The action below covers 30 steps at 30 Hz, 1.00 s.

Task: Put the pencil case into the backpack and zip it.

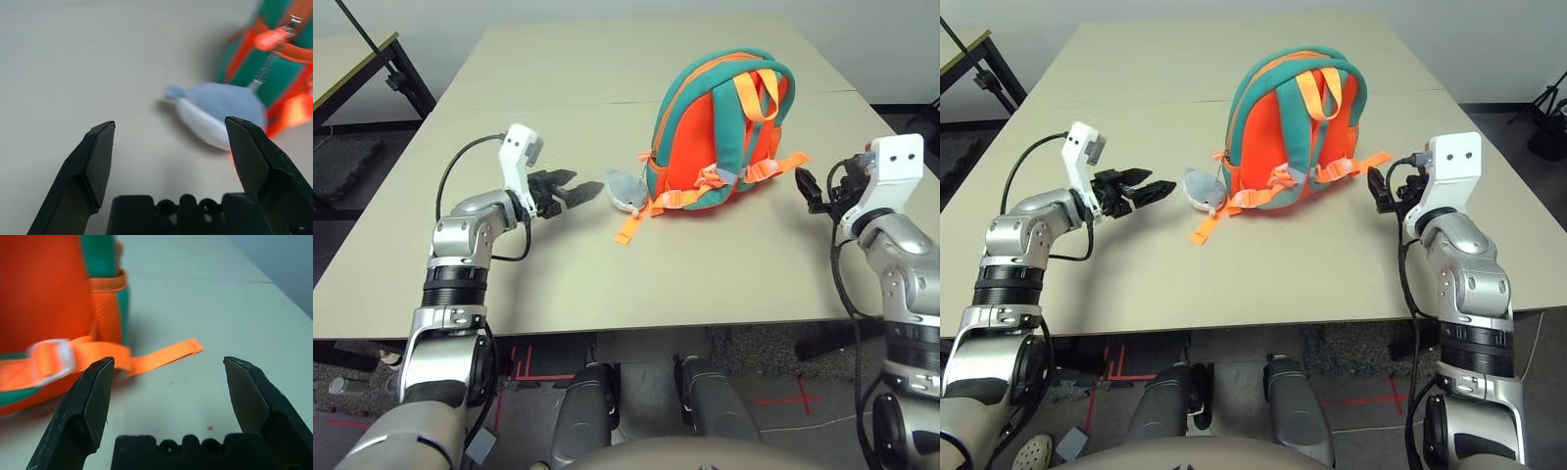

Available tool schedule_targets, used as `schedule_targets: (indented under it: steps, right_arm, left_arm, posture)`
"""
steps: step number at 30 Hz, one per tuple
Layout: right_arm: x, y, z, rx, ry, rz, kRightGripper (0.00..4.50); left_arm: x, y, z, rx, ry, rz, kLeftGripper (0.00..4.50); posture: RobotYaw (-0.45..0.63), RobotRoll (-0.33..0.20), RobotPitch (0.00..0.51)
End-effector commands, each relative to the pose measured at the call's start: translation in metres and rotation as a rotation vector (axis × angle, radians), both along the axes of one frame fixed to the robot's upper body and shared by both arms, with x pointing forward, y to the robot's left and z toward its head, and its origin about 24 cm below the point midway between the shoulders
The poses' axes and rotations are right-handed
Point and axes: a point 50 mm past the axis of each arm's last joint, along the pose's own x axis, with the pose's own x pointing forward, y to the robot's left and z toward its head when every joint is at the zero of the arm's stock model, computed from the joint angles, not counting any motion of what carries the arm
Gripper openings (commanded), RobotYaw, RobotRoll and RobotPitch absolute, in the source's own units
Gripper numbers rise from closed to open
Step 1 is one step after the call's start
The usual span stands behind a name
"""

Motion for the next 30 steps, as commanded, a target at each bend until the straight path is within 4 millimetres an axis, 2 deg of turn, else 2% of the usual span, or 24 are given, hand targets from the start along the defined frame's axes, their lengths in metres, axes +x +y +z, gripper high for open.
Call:
schedule_targets:
  steps: [1, 7, 13, 30]
  right_arm:
    - [0.001, -0.009, -0.006, 0.008, -0.013, -0.043, 4.43]
    - [-0.002, -0.027, -0.021, 0.009, -0.026, -0.153, 4.43]
    - [-0.005, -0.036, -0.029, 0.010, -0.050, -0.214, 4.43]
    - [-0.004, -0.038, -0.029, -0.004, -0.083, -0.235, 4.43]
  left_arm:
    - [-0.003, 0.024, -0.011, 0.014, -0.039, 0.157, 4.50]
    - [-0.008, 0.055, -0.023, 0.024, -0.097, 0.369, 4.50]
    - [-0.013, 0.073, -0.031, 0.044, -0.131, 0.526, 4.50]
    - [-0.009, 0.080, -0.032, 0.045, -0.149, 0.587, 4.50]
  posture:
    - [-0.11, 0.000, 0.121]
    - [-0.09, 0.000, 0.135]
    - [-0.09, 0.000, 0.145]
    - [-0.09, 0.000, 0.138]
